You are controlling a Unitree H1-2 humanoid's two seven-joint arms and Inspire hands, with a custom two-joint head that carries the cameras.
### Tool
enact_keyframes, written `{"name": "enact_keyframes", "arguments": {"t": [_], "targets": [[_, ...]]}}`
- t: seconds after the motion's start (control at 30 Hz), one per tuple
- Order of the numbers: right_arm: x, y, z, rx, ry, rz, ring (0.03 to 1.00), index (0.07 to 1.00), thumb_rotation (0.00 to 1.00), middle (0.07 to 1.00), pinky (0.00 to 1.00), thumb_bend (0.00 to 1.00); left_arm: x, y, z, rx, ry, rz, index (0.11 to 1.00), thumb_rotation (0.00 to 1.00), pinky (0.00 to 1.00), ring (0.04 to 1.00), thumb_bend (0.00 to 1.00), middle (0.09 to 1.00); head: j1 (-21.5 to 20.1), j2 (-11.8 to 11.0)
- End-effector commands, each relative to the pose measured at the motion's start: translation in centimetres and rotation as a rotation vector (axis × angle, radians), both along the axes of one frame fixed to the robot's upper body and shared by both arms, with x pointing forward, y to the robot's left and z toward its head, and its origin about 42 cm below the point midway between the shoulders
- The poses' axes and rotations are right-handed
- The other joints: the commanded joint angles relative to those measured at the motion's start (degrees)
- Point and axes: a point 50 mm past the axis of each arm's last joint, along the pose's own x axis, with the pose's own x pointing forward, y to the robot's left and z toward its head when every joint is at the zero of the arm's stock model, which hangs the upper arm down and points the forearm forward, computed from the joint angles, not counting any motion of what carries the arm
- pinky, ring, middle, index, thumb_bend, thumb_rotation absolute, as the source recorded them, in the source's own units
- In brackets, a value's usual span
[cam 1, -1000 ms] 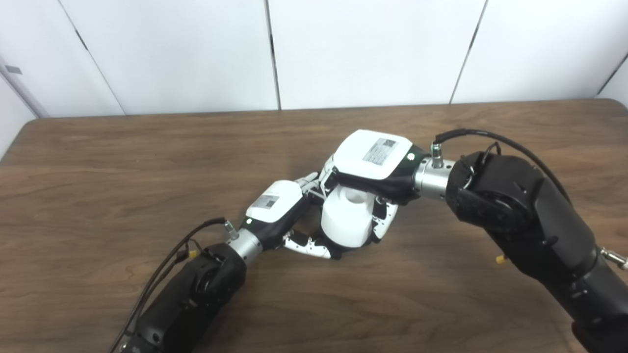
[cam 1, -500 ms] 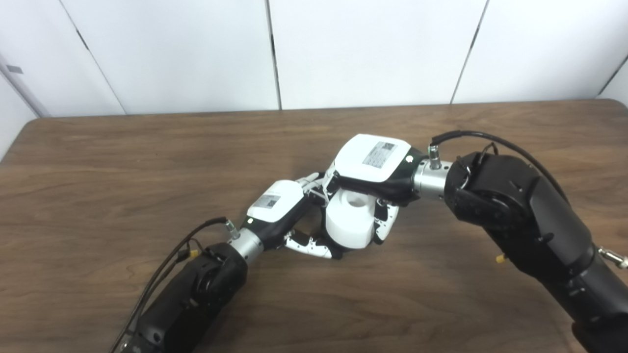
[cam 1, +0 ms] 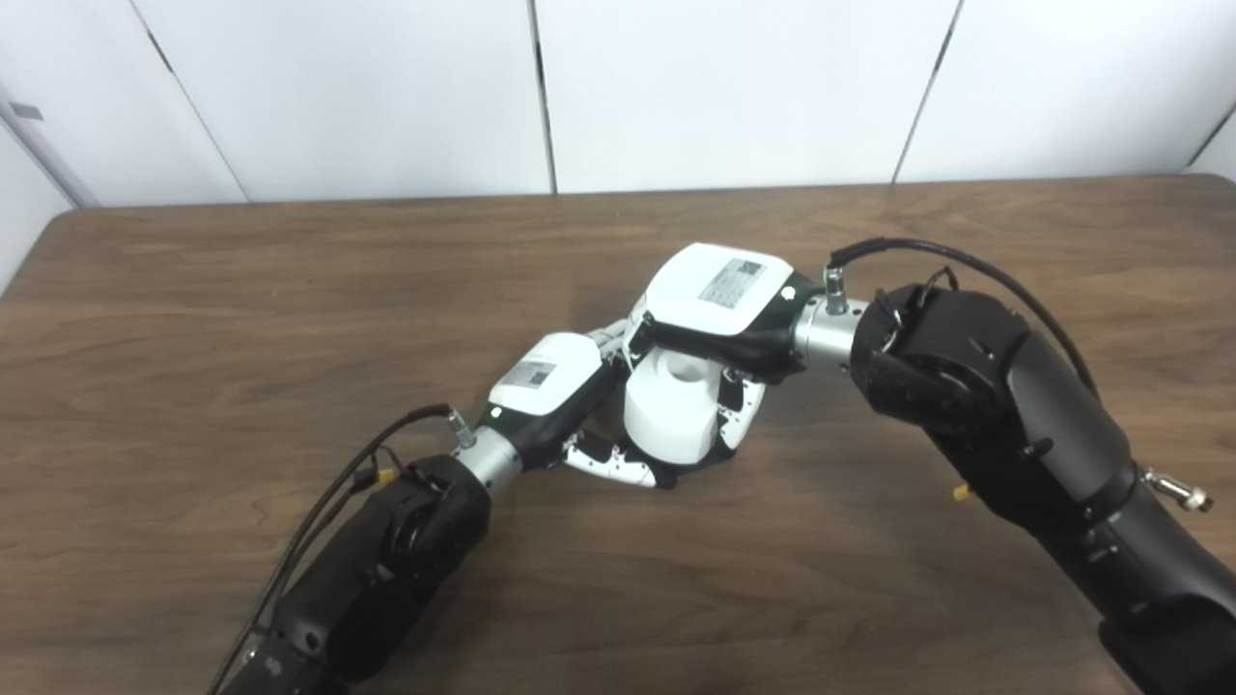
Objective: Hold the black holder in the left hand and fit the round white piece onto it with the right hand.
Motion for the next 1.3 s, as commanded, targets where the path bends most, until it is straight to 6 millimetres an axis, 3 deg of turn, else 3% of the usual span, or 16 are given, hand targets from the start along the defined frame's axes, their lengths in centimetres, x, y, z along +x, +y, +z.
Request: {"name": "enact_keyframes", "arguments": {"t": [0.0,0.3,0.7,1.27], "targets": [[0.0,0.8,0.2,0.011,-0.027,0.027,0.797,0.481,0.14,0.731,0.79,0.53,-1.6,-0.1,-2.8,0.111,0.121,-0.036,0.487,0.07,0.9,0.975,0.52,0.929,0.2,0.1],[-0.3,0.3,-0.2,-0.026,-0.01,0.023,0.787,0.482,0.14,0.733,0.81,0.53,-1.8,0.2,-2.6,0.111,0.124,-0.028,0.486,0.07,0.9,0.966,0.52,0.921,0.1,0.7],[-1.2,-1.8,0.0,-0.093,0.017,0.069,0.777,0.48,0.14,0.728,0.8,0.53,-1.6,0.8,-2.5,0.12,0.136,-0.02,0.486,0.07,0.9,0.959,0.52,0.93,-0.6,1.1],[-1.8,-2.4,0.4,-0.116,0.021,0.071,0.782,0.481,0.14,0.72,0.86,0.53,-1.6,0.7,-2.4,0.125,0.14,-0.018,0.486,0.07,0.91,0.956,0.52,0.926,-0.6,1.6]]}}
